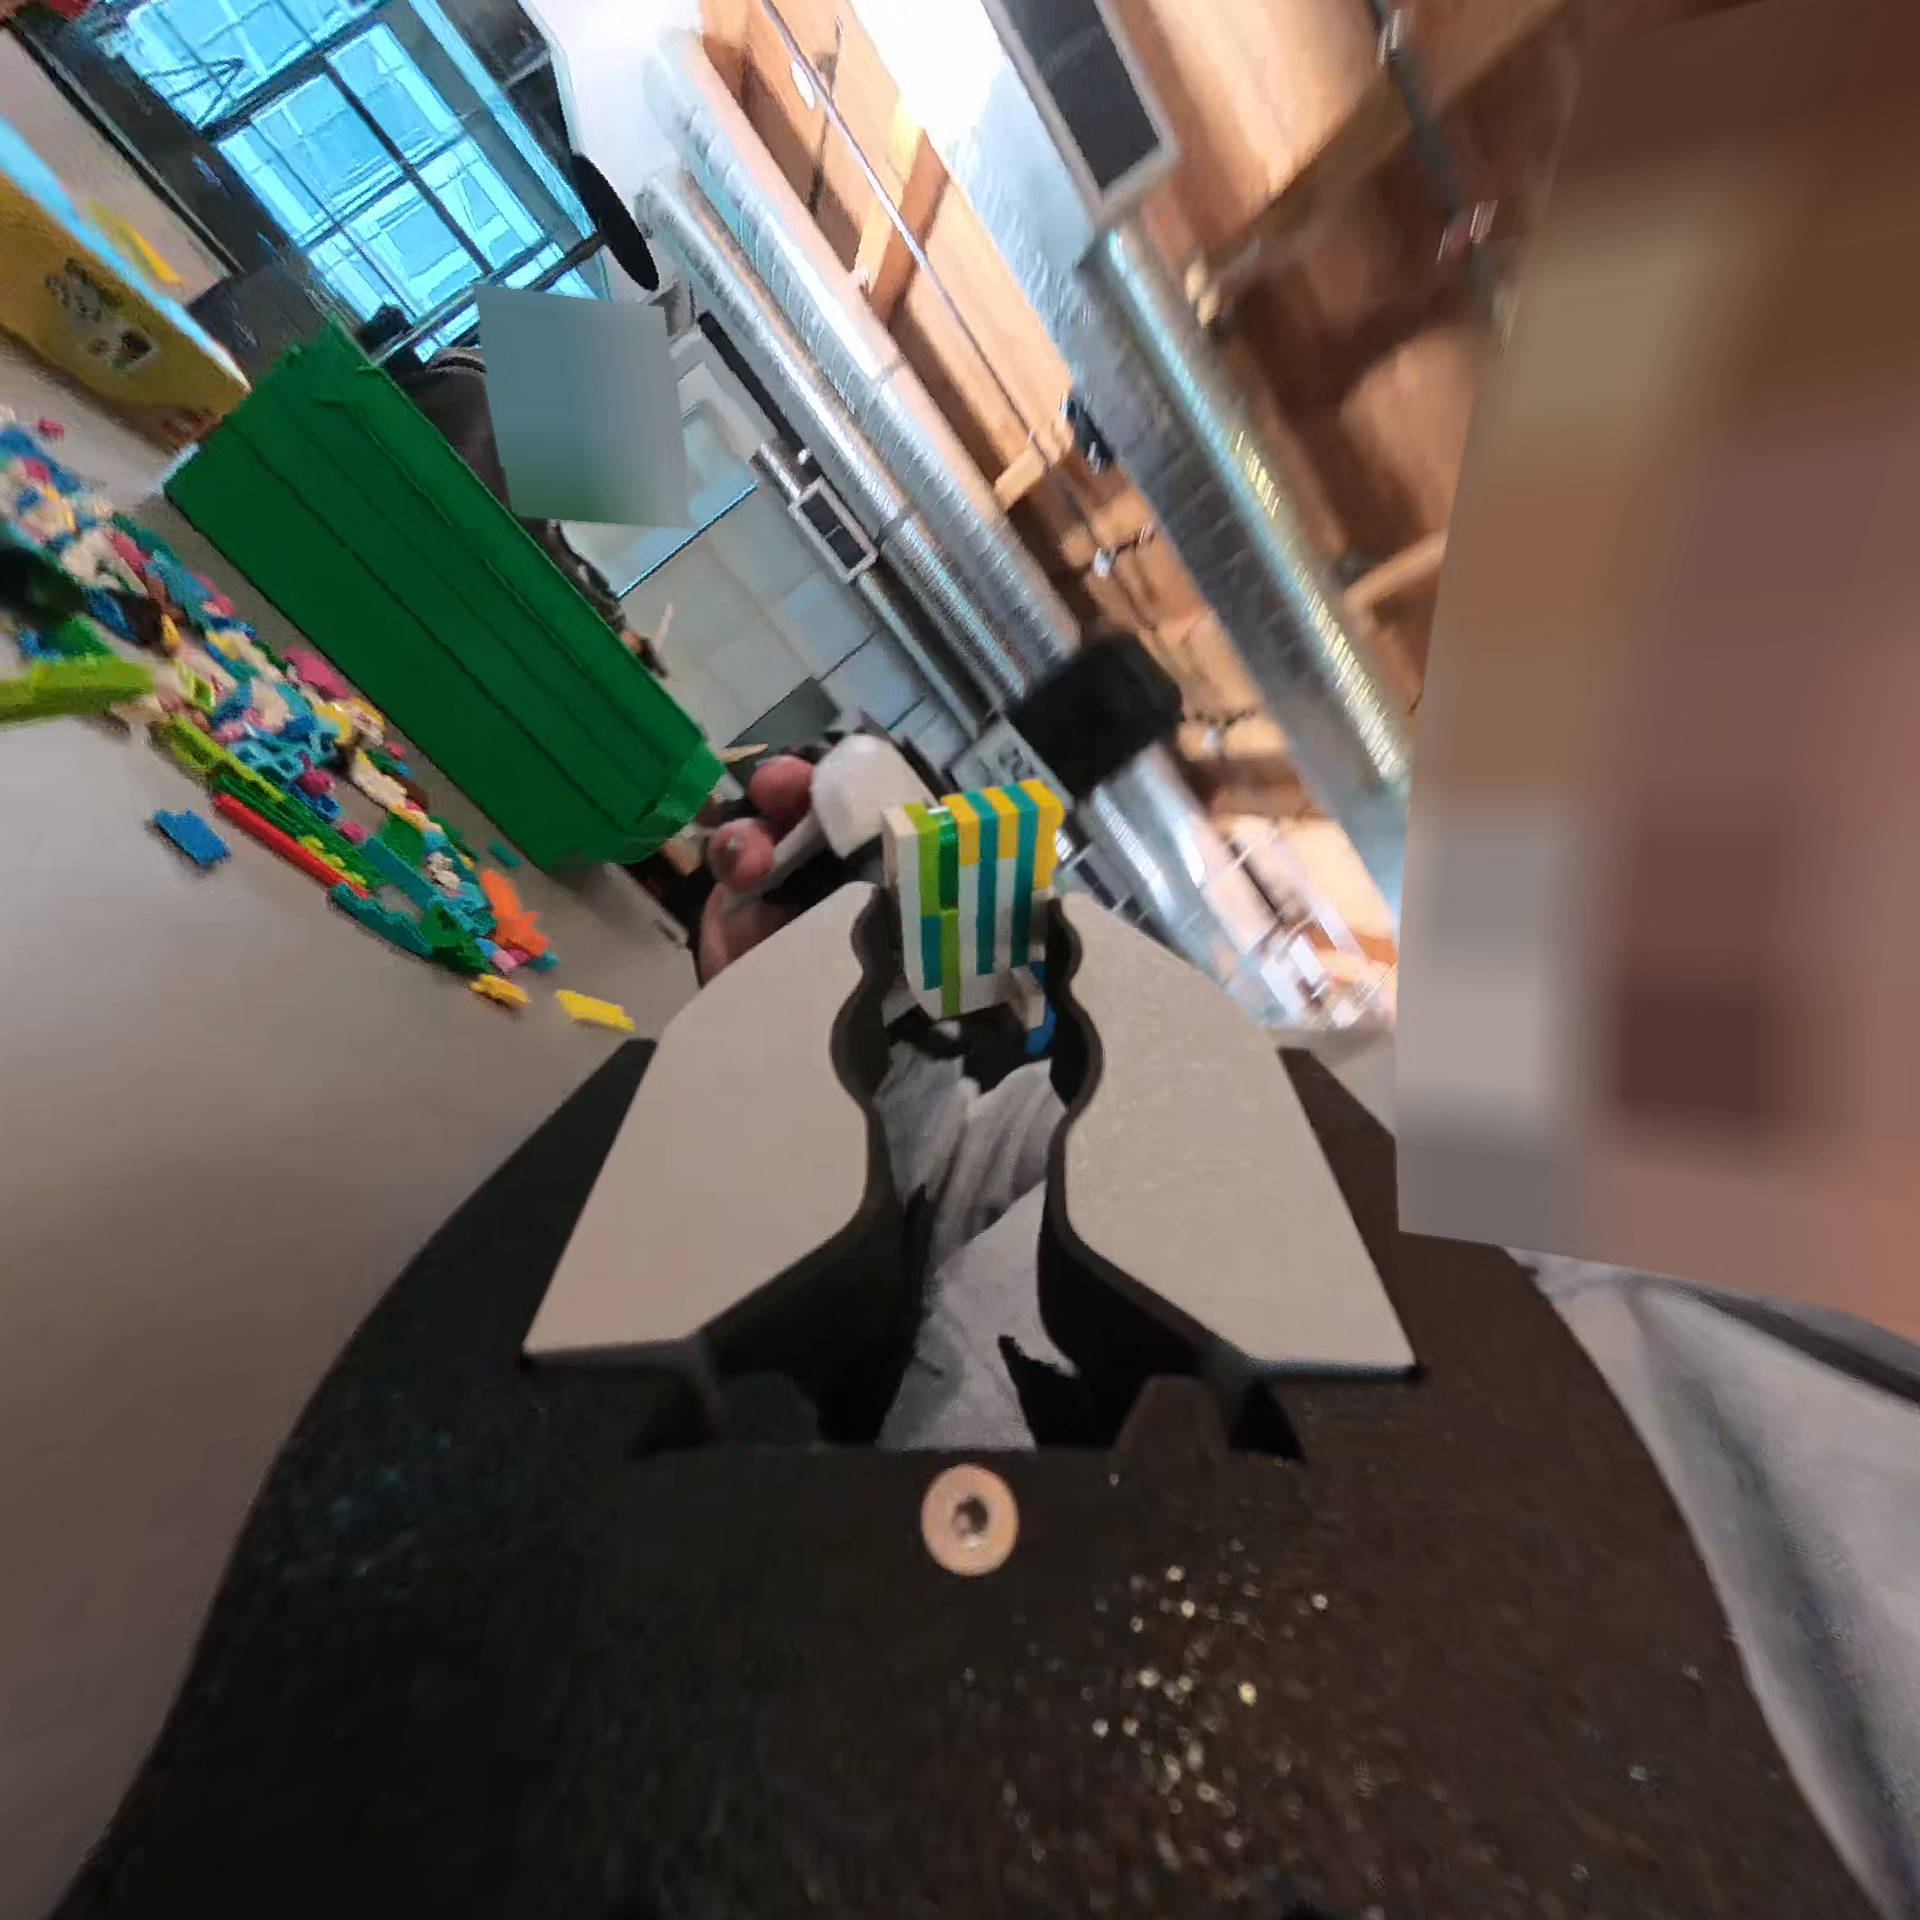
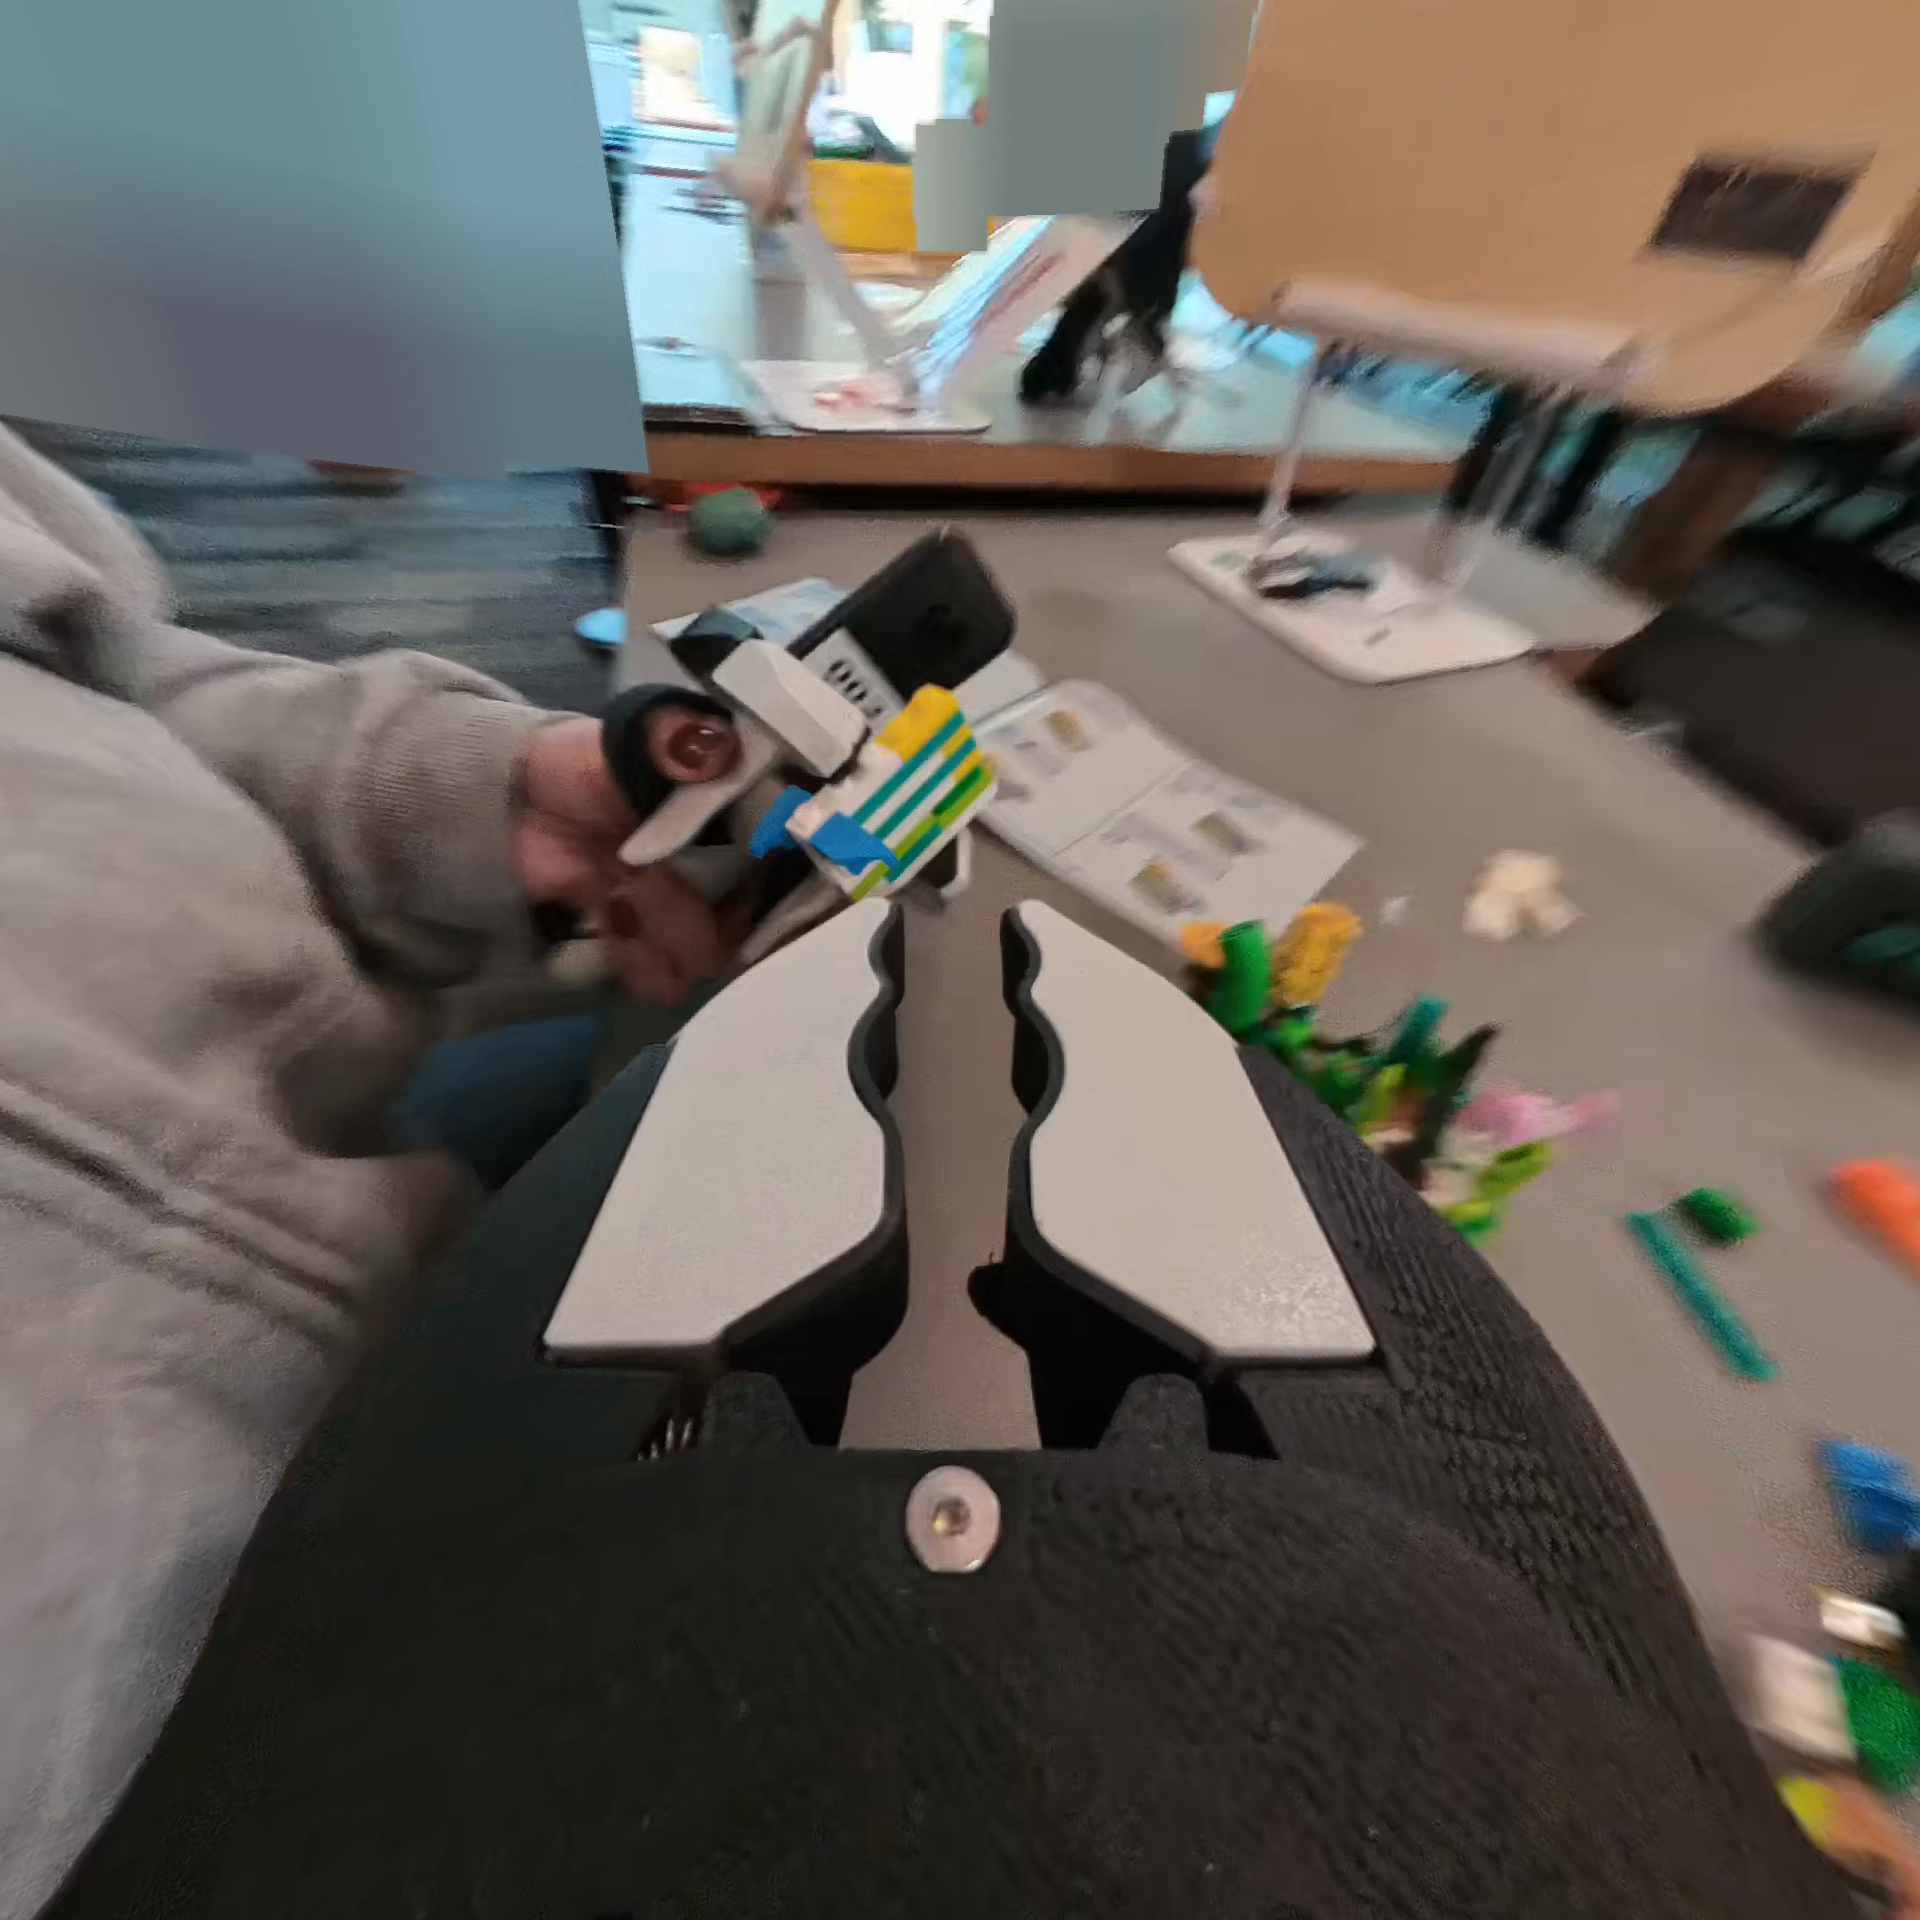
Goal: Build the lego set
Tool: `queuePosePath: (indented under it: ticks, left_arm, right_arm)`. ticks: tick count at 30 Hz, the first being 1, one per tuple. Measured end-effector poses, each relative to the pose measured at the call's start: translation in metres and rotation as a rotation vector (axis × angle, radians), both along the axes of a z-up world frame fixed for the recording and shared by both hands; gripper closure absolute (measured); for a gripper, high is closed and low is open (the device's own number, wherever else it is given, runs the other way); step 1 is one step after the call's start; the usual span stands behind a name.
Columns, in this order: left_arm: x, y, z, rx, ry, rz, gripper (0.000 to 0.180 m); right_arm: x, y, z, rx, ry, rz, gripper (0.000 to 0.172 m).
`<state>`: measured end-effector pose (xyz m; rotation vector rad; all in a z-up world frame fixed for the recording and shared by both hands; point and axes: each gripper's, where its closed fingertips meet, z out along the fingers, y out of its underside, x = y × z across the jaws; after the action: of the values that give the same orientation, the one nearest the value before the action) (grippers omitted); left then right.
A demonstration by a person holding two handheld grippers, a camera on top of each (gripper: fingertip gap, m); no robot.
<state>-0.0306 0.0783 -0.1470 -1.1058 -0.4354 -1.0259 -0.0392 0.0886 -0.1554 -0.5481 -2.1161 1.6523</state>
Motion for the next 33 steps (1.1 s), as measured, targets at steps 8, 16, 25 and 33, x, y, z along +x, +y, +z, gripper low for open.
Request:
queuePosePath:
  ticks: [8, 16, 25, 33]
  left_arm:
    - [0.027, 0.0, 0.004, -0.074, 0.477, 0.059, 0.153]
    - [0.031, 0.0, 0.001, -0.081, 0.522, 0.05, 0.153]
    - [0.032, 0.002, 0.0, -0.084, 0.54, 0.053, 0.153]
    - [0.025, 0.002, 0.002, -0.111, 0.594, 0.145, 0.153]
  right_arm:
    - [0.038, -0.006, 0.016, -0.373, -0.457, 0.377, 0.16]
    - [0.044, -0.013, 0.004, -0.244, -0.396, 0.368, 0.164]
    - [0.048, -0.014, 0.001, -0.184, -0.34, 0.372, 0.167]
    - [0.04, -0.011, 0.003, -0.119, -0.2, 0.265, 0.169]
